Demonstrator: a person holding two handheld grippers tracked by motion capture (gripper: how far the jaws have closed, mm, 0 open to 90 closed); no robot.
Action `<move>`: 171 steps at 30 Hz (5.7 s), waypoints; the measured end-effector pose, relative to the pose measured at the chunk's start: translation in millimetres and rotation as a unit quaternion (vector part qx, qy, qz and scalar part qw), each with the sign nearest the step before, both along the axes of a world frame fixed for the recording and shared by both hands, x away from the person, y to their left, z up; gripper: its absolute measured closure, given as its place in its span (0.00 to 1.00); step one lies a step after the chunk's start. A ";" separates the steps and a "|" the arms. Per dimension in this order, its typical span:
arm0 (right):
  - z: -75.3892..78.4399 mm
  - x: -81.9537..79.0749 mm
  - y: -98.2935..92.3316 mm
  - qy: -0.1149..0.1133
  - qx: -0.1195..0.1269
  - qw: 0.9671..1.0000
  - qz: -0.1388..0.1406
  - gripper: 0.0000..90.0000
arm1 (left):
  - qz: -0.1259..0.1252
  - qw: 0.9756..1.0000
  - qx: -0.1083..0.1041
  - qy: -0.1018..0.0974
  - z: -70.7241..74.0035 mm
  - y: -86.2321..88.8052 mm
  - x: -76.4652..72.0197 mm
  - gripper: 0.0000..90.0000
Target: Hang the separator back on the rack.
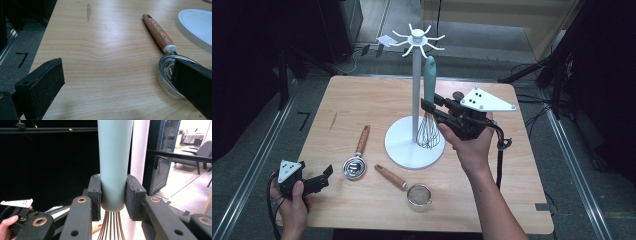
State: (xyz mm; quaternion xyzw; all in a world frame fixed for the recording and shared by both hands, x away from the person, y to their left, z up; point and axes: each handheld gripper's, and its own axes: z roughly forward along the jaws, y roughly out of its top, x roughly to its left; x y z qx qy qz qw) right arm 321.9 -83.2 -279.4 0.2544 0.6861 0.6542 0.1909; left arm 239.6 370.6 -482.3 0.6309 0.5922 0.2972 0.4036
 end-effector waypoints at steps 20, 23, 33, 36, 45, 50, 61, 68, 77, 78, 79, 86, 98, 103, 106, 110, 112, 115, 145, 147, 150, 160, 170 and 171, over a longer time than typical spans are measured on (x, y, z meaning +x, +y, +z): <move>5.2 9.0 11.6 0.014 -0.013 0.999 -0.026 0.79 | 0.000 1.000 0.001 0.003 -0.1 -0.5 0.8 0.00; 5.0 9.7 12.3 0.015 -0.011 1.000 -0.025 0.79 | -0.001 1.000 0.001 0.004 0.0 -0.4 0.8 0.00; 1.0 14.3 13.7 0.009 -0.009 0.999 -0.036 0.79 | 0.001 1.000 0.001 0.003 -0.2 -1.0 1.0 0.00; 0.3 15.8 12.5 0.012 -0.006 0.999 -0.035 0.79 | 0.001 1.000 0.001 0.003 -0.2 -0.9 1.0 0.00; -2.3 18.1 9.2 0.000 -0.002 0.999 -0.034 0.76 | 0.000 1.000 0.001 0.003 -0.2 -0.7 1.1 0.00; -1.8 15.9 10.3 -0.015 -0.016 0.999 -0.039 0.75 | 0.000 1.000 0.001 0.004 -0.2 -0.8 1.2 0.00; 2.7 10.3 -0.3 -0.043 0.010 0.998 -0.036 0.78 | 0.001 1.000 0.001 0.007 -0.1 -0.3 1.4 0.00; 8.8 13.8 -7.1 -0.049 0.024 0.997 -0.046 1.00 | 0.000 1.000 0.001 0.007 -0.1 -0.3 1.3 0.00; 15.1 21.2 -2.8 -0.067 0.045 0.993 -0.080 1.00 | 0.000 1.000 0.000 0.006 -0.2 -0.1 1.3 0.00; 18.9 21.5 -2.2 -0.069 0.058 0.992 -0.085 1.00 | -0.001 1.000 0.000 0.006 -0.1 0.2 1.2 0.00; 20.2 21.6 -1.8 -0.071 0.061 0.992 -0.084 1.00 | -0.001 1.000 0.000 0.006 -0.1 0.2 1.2 0.00; 30.1 17.5 4.8 -0.098 0.058 0.991 -0.074 1.00 | -0.001 1.000 0.000 0.006 -0.2 -0.2 1.4 0.00; 38.4 8.2 17.5 -0.111 0.059 0.991 -0.054 1.00 | -0.001 1.000 0.000 0.007 -0.2 -0.3 1.6 0.00; 38.6 6.3 23.5 -0.107 0.056 0.992 -0.047 1.00 | -0.002 1.000 0.000 0.007 -0.3 -0.4 1.7 0.00; 38.1 6.5 28.3 -0.103 0.051 0.992 -0.047 1.00 | -0.002 1.000 0.000 0.007 -0.2 -0.3 1.6 0.00; 38.2 7.4 31.6 -0.104 0.046 0.992 -0.045 1.00 | -0.003 1.000 0.000 0.007 -0.2 -0.3 1.7 0.00; 37.4 6.1 33.0 -0.105 0.040 0.992 -0.050 1.00 | -0.002 1.000 -0.001 0.007 -0.2 -0.3 1.6 0.00; 35.0 6.0 30.8 -0.106 0.037 0.992 -0.050 1.00 | -0.003 1.000 -0.001 0.007 -0.2 -0.3 1.7 0.00; -62.1 -5.2 -26.7 -0.014 -0.024 0.993 -0.116 0.76 | 0.005 1.000 0.018 0.002 0.1 -3.3 0.4 0.00; -77.9 -9.1 -28.7 0.004 -0.032 0.992 -0.118 0.72 | 0.010 1.000 0.027 0.004 0.2 -3.9 0.3 0.00; -92.3 -15.3 -27.6 0.021 -0.046 0.992 -0.117 0.67 | 0.024 0.999 0.042 0.009 0.3 -5.4 1.1 0.00; -143.4 -38.8 -32.5 0.078 -0.058 0.989 -0.115 0.62 | 0.050 0.997 0.061 0.017 2.2 -7.4 1.0 0.00; -175.7 -57.5 -33.2 0.122 -0.070 0.985 -0.104 0.62 | 0.078 0.996 0.051 0.012 5.5 -18.8 2.0 0.30; -180.2 -60.6 -29.0 0.136 -0.083 0.982 -0.103 0.61 | 0.073 0.996 0.049 0.010 5.4 -21.4 1.8 0.37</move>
